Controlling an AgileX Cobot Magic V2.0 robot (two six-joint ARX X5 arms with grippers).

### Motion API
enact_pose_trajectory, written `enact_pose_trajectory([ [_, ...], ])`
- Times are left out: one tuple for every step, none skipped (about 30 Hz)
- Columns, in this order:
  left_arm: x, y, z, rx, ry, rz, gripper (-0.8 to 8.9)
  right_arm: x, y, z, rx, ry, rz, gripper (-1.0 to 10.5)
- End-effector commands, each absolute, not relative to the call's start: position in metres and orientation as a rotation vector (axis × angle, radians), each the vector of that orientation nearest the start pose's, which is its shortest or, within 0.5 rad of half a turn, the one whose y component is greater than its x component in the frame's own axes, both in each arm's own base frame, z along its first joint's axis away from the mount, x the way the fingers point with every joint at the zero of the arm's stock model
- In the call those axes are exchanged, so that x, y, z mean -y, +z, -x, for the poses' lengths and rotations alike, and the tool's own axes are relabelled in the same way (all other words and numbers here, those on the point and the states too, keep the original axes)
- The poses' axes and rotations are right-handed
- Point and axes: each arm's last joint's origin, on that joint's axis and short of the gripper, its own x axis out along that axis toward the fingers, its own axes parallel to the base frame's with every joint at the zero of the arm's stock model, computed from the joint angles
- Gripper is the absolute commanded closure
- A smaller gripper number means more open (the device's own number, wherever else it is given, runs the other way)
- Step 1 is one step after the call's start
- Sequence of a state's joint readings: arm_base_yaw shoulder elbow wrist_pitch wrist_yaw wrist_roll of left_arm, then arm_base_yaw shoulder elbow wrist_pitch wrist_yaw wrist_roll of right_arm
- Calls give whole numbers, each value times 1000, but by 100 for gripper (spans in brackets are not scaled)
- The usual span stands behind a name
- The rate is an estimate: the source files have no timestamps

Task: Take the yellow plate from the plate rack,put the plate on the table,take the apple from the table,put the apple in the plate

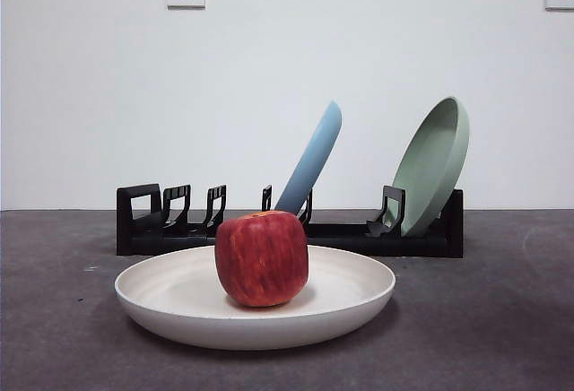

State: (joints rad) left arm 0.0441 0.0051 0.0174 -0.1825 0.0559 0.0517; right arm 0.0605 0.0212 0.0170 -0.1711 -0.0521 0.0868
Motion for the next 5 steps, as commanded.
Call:
enact_pose_trajectory([
  [-3, 147, -96, -179, -13, -36, 817, -7, 147, -96, -201, 101, -95, 946],
  [-3, 147, -96, -179, -13, -36, 817, -7, 147, -96, -202, 101, -96, 946],
  [-3, 147, -96, -179, -13, -36, 817, -7, 147, -96, -201, 101, -96, 946],
  [-3, 147, -96, -179, -13, -36, 817, -7, 147, -96, -201, 101, -96, 946],
  [-3, 147, -96, -179, -13, -36, 817, -7, 147, -96, -201, 101, -96, 946],
])
